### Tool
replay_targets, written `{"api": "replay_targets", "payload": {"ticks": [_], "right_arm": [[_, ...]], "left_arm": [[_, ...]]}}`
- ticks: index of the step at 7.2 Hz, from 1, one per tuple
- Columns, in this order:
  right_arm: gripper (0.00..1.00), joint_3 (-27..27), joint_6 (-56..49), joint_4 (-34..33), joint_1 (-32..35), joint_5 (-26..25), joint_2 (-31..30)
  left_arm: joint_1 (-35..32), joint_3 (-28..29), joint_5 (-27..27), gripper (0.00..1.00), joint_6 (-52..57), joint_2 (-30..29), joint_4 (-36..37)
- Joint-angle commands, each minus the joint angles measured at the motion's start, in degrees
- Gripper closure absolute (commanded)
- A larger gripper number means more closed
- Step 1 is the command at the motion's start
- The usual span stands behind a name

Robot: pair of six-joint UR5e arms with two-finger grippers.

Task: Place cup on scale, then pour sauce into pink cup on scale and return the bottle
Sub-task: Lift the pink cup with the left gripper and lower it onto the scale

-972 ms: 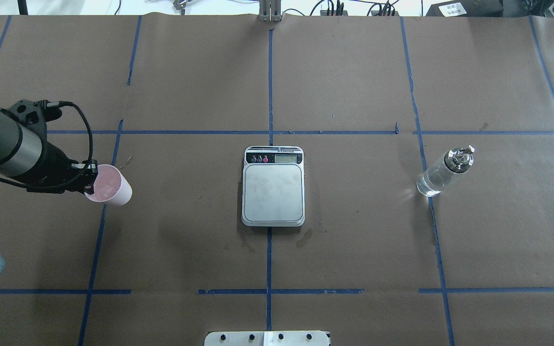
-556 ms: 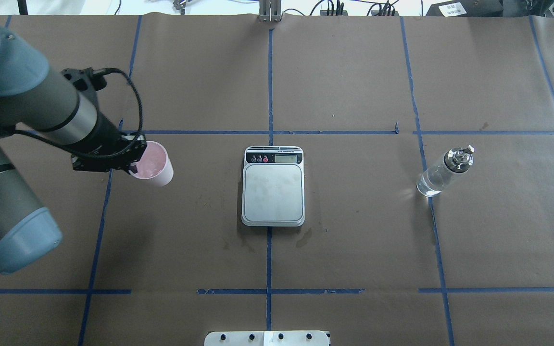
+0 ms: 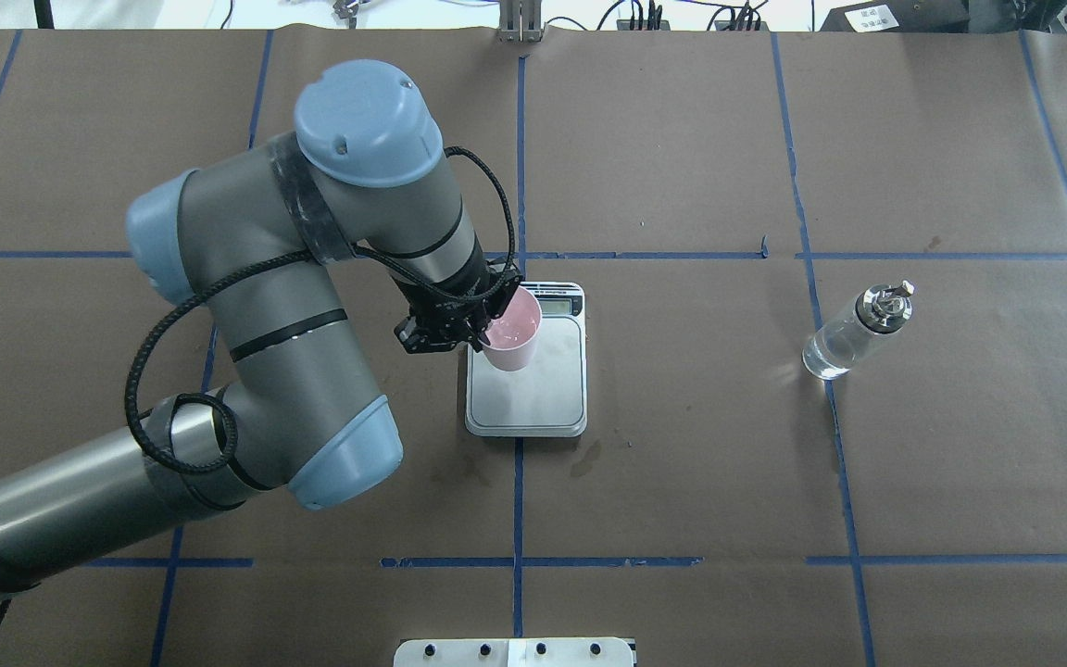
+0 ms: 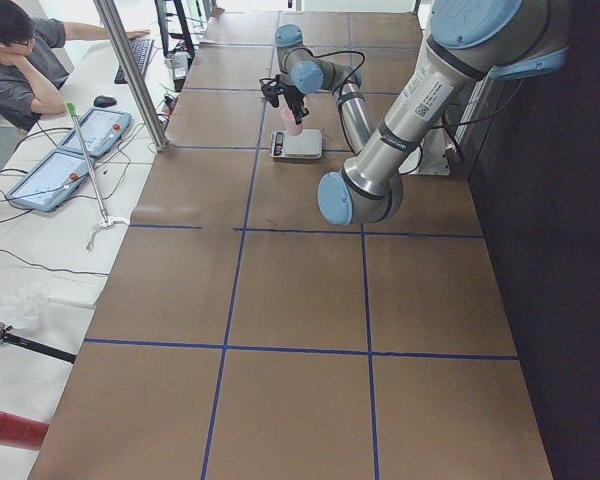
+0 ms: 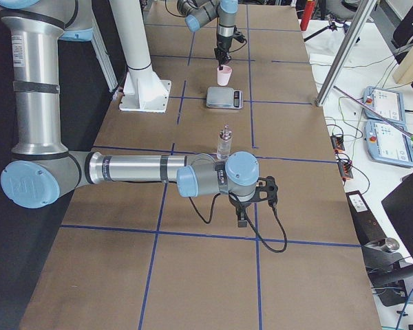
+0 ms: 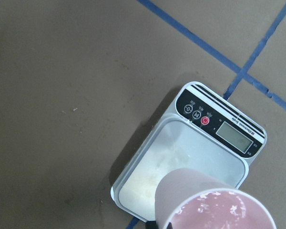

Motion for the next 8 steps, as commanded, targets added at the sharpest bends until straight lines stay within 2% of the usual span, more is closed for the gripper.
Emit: {"api": "replay_targets", "payload": {"ticks": [1, 8], "right_arm": [[0.00, 0.09, -0.29, 0.07, 0.00, 0.13, -0.32], [0.00, 0.53, -0.03, 0.07, 0.00, 0.05, -0.23]], "left_arm": [[2.18, 4.83, 1.73, 1.00, -1.76, -0.15, -5.83], [2.18, 5.72, 1.73, 1.00, -1.23, 0.20, -7.51]]}}
